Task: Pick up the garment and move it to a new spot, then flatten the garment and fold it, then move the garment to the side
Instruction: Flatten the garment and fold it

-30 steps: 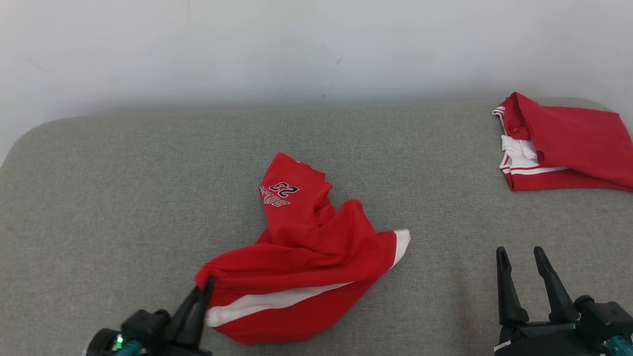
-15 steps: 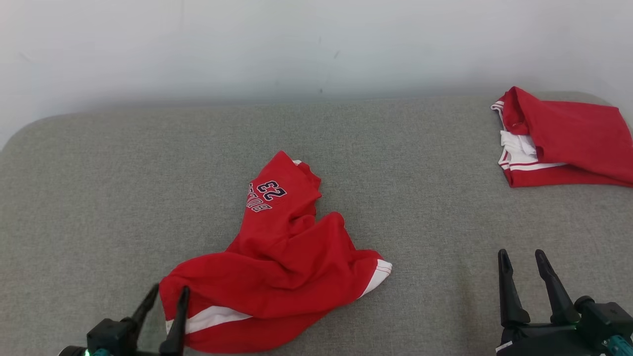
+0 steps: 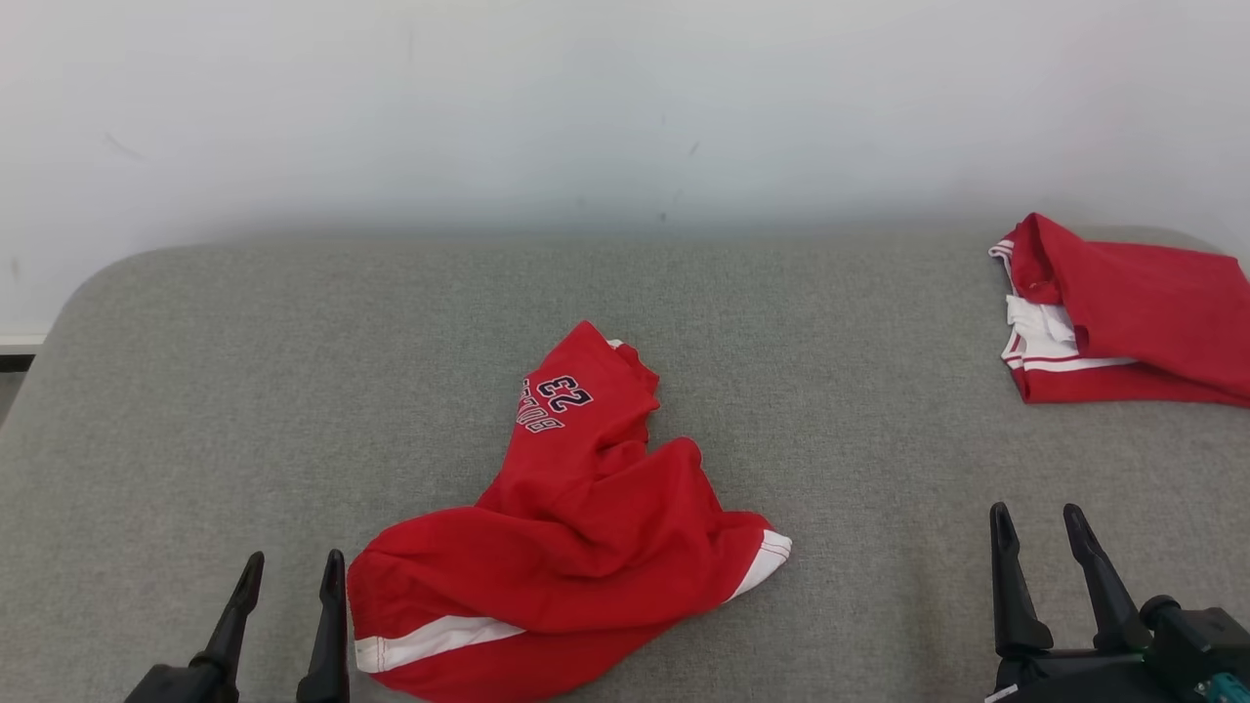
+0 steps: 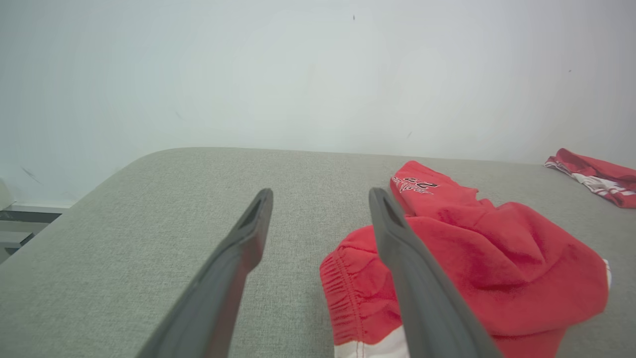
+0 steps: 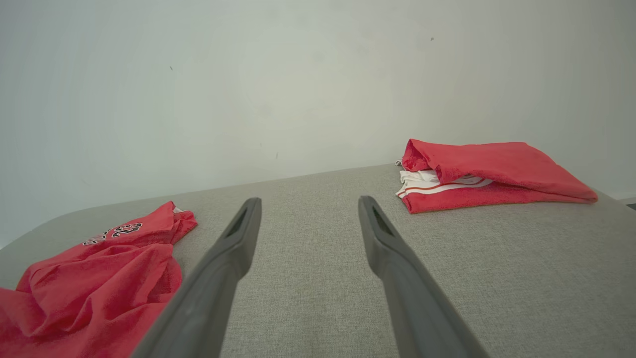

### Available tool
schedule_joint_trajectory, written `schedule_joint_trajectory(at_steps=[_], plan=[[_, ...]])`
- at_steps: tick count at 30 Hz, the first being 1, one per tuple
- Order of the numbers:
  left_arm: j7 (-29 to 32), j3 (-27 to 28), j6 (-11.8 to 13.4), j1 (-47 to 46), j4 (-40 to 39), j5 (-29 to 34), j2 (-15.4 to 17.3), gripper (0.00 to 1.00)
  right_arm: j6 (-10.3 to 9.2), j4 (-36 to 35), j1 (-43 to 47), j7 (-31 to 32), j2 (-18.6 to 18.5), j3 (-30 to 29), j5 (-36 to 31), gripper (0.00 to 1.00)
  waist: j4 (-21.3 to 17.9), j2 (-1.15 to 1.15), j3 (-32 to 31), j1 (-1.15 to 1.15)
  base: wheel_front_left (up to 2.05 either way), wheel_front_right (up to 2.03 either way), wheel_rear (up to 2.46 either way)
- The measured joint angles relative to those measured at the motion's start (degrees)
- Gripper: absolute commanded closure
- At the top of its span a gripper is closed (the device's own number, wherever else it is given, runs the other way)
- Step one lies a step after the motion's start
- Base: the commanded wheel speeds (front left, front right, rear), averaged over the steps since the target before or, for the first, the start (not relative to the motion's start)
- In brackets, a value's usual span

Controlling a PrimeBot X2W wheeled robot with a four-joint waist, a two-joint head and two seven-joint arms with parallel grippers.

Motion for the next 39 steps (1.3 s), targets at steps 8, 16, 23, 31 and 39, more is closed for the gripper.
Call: schedule_joint_trajectory(at_steps=[8,16,23,31,39], plan=[[0.0,2.5,-0.3,2.4,-2.8,2.6,-2.1,0.0,0.0,-0.7,1.0,0.0,-0.6,0.5,0.0,0.0,0.5,0.0,-1.6,0.0,0.0,0.0,0.0],[0.0,5.3,-0.3,4.6,-3.4,4.3,-3.4,0.0,0.0,-1.7,2.5,0.0,-1.0,0.6,-0.1,0.0,0.3,0.0,-2.1,0.0,0.0,0.0,0.0],[0.0,5.6,-0.3,5.8,-3.6,5.5,-4.1,0.0,0.0,-1.6,3.4,0.0,-1.2,0.5,-0.1,0.0,0.6,0.0,-2.2,0.0,0.0,0.0,0.0],[0.0,-1.5,-0.7,5.9,0.0,5.4,-1.9,0.0,0.0,3.4,2.2,0.0,-2.9,5.2,0.3,0.0,1.8,0.0,-1.8,0.0,0.0,0.0,0.0],[0.0,-11.4,-0.7,0.7,7.8,1.2,3.9,0.0,0.0,12.6,-4.6,0.0,-4.0,12.4,1.3,0.0,3.0,0.0,-0.6,0.0,0.0,0.0,0.0]])
